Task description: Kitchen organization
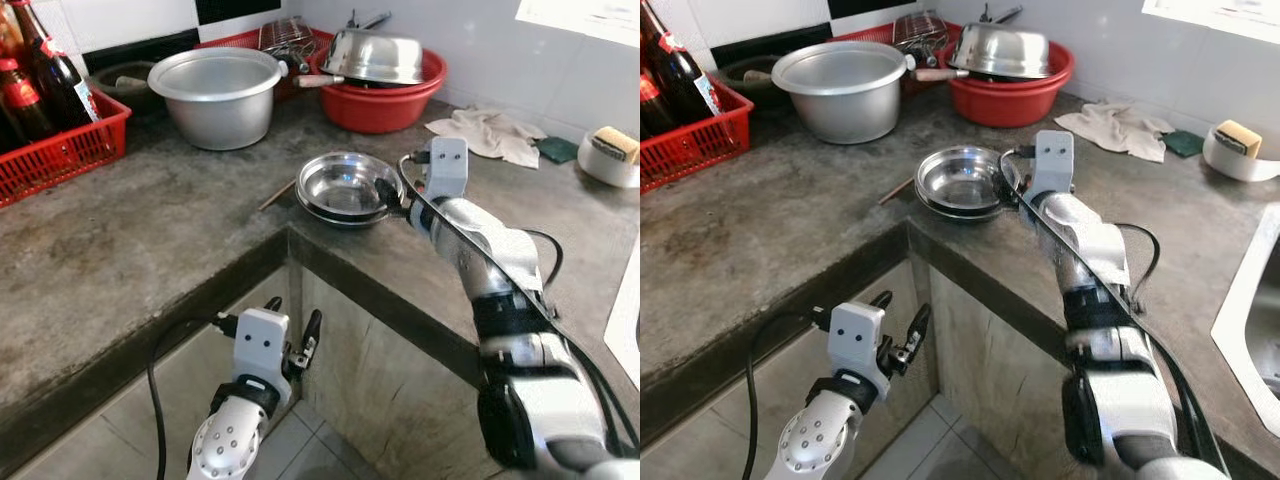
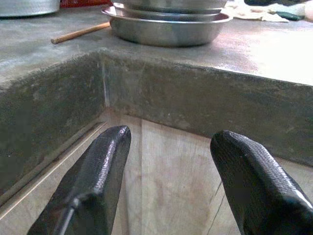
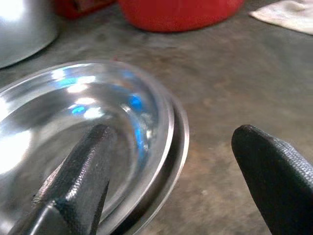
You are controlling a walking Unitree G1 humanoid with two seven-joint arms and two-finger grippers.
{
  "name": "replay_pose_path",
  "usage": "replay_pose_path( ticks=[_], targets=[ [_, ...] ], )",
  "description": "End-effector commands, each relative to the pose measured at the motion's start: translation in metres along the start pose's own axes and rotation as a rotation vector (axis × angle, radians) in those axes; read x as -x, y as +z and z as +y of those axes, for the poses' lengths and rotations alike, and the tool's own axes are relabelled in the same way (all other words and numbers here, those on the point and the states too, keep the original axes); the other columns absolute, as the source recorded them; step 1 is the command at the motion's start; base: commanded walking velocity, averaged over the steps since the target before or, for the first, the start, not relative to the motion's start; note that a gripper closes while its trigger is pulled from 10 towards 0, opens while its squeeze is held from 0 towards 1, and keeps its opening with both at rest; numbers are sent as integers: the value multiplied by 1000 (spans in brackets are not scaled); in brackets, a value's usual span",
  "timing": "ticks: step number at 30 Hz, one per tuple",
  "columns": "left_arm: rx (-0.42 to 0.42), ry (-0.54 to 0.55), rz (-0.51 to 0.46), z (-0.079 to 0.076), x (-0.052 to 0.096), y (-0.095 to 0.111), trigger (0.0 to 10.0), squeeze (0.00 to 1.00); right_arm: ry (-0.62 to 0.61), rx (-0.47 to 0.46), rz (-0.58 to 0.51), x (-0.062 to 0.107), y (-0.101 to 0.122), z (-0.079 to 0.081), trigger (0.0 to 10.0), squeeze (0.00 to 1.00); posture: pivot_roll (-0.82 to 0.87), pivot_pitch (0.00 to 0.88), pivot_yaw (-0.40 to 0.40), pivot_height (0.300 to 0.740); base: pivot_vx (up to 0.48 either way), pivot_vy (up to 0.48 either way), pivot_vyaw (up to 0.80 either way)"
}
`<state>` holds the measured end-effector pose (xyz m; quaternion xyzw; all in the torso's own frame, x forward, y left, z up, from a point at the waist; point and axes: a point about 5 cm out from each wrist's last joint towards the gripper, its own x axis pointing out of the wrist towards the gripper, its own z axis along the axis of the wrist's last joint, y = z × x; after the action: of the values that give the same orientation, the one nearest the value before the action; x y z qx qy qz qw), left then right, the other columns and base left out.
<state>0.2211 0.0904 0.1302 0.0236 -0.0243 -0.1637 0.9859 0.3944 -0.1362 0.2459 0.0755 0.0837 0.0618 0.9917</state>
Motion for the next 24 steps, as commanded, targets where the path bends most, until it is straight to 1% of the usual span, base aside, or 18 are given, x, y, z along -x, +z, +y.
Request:
replay_pose_path(
  ticks=[1, 8, 10, 15, 16, 20, 21, 22, 23, 24],
  targets=[
    [4, -15, 0, -3, 1, 2, 10000, 0, -11, -42, 8, -3, 5, -2, 10000, 0, 114, 103, -58, 740, 0, 0, 0],
    [7, -14, 5, -4, 1, 1, 10000, 0, 29, -88, 11, -8, 13, 3, 10000, 0, 114, 105, -64, 740, 0, 0, 0],
    [10, -14, 6, -3, 1, 1, 10000, 0, 52, -109, 15, -10, 15, 8, 10000, 0, 113, 104, -65, 740, 0, 0, 0],
    [12, -13, 8, -3, 1, 0, 10000, 0, 88, -95, 42, -12, 15, 15, 9922, 0, 113, 102, -65, 740, 0, 0, 0],
    [13, -13, 8, -3, 1, 0, 10000, 0, 91, -92, 45, -12, 14, 16, 0, 0, 113, 102, -65, 740, 0, 0, 0],
    [13, -12, 8, -3, 1, 0, 10000, 0, 117, -83, 53, -13, 12, 19, 0, 0, 115, 98, -71, 740, 0, 0, 0],
    [12, -11, 8, -3, 1, 0, 10000, 0, 113, -81, 57, -13, 12, 19, 6353, 0, 115, 99, -71, 740, 0, 0, 0],
    [12, -11, 8, -3, 1, 0, 10000, 0, 113, -81, 57, -13, 12, 19, 6353, 0, 115, 99, -71, 740, 0, 0, 0],
    [13, -11, 7, -3, 1, 0, 10000, 0, 113, -83, 58, -13, 12, 20, 8706, 0, 115, 96, -70, 740, 0, 0, 0],
    [14, -12, 7, -3, 1, 0, 10000, 0, 118, -87, 62, -14, 13, 20, 10000, 0, 115, 96, -71, 740, 0, 0, 0]
  ],
)
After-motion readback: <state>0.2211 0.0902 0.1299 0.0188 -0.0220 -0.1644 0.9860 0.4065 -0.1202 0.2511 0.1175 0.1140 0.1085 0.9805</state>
